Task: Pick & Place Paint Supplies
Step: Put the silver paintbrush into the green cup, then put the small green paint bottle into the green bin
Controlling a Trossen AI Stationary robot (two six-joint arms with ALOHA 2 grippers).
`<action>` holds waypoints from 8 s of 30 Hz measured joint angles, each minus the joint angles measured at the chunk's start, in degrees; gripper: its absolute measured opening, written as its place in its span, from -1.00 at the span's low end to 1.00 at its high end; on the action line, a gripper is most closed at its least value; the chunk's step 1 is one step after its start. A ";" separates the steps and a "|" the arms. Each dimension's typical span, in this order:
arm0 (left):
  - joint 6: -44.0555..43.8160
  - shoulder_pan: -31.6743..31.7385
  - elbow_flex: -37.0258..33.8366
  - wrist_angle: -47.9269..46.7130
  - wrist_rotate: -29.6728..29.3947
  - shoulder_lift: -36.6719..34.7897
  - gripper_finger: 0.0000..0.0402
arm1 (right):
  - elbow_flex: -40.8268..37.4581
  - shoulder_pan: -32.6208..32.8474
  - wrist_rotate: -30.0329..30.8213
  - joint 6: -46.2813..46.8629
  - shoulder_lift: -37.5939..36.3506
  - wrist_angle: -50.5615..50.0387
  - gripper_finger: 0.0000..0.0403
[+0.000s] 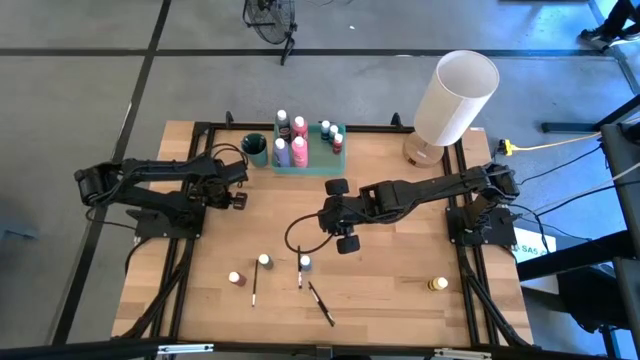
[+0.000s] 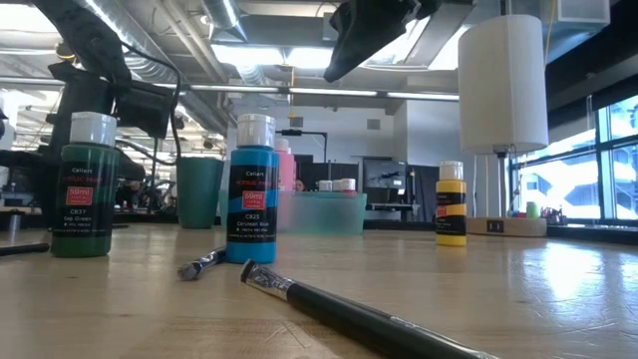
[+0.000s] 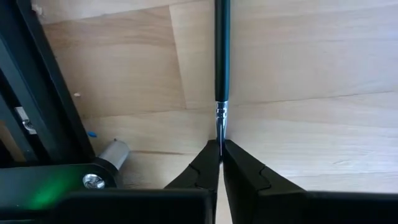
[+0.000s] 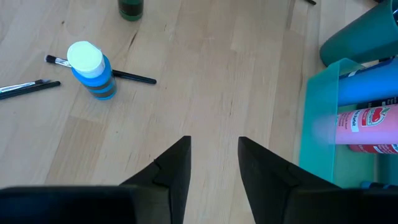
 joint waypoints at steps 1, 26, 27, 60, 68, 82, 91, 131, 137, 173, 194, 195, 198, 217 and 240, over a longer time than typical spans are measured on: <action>0.17 -0.02 0.01 0.01 -0.20 0.00 -0.96 | 0.00 0.00 0.00 0.00 0.00 0.01 -0.33; 3.14 -0.77 0.21 -3.81 -7.75 -5.54 -0.99 | 0.00 -0.04 0.00 0.01 0.00 0.02 -0.33; 3.25 -0.70 0.19 -4.38 -7.86 -5.60 -0.99 | 0.00 -0.04 0.00 0.01 0.00 0.02 -0.33; 5.71 -5.48 21.73 -23.21 -15.13 -5.88 -0.99 | 0.00 -0.04 0.00 0.42 -0.02 -0.02 -0.33; 2.16 -8.63 32.49 -39.17 -23.00 -5.92 -0.99 | 0.00 -0.04 0.00 0.42 0.00 -0.04 -0.33; 17.20 -10.80 39.84 -39.04 -37.04 -5.70 -0.99 | 0.00 -0.27 0.00 0.41 -0.01 0.13 -0.33; 37.97 -10.91 49.04 -38.92 -50.64 -2.23 -0.99 | 0.00 -2.16 -0.02 0.50 -0.02 1.39 -0.33; 102.01 -10.78 38.87 -38.96 -87.49 7.50 -0.99 | -4.55 -2.99 -2.56 6.49 1.29 6.72 -0.33; 110.47 -9.78 38.87 -38.72 -88.46 7.50 -0.99 | -4.55 -2.99 -2.56 6.96 1.29 7.09 -0.33; 119.45 -11.97 38.89 -29.31 -87.03 17.05 -0.99 | -4.55 -4.20 -2.54 3.44 1.29 8.85 -0.33; 120.43 -10.88 38.91 -24.92 -84.01 18.75 -0.99 | -4.55 -4.11 -2.54 3.44 1.29 7.73 -0.33; 120.83 -10.88 38.91 -24.49 -83.80 18.75 -0.99 | -4.55 -4.11 -2.54 3.49 1.29 7.63 -0.33; 121.91 -10.88 38.91 -23.21 -82.59 18.75 -0.98 | -4.55 -4.11 -2.54 3.85 1.29 7.51 -0.33; 125.72 -12.09 38.91 -9.94 -77.06 18.73 -0.88 | -4.55 -4.11 -2.56 4.78 1.29 6.87 -0.33; 119.80 -16.21 42.38 -10.44 -79.62 9.58 -0.62 | -4.55 -3.48 -3.19 7.98 1.31 4.70 -0.33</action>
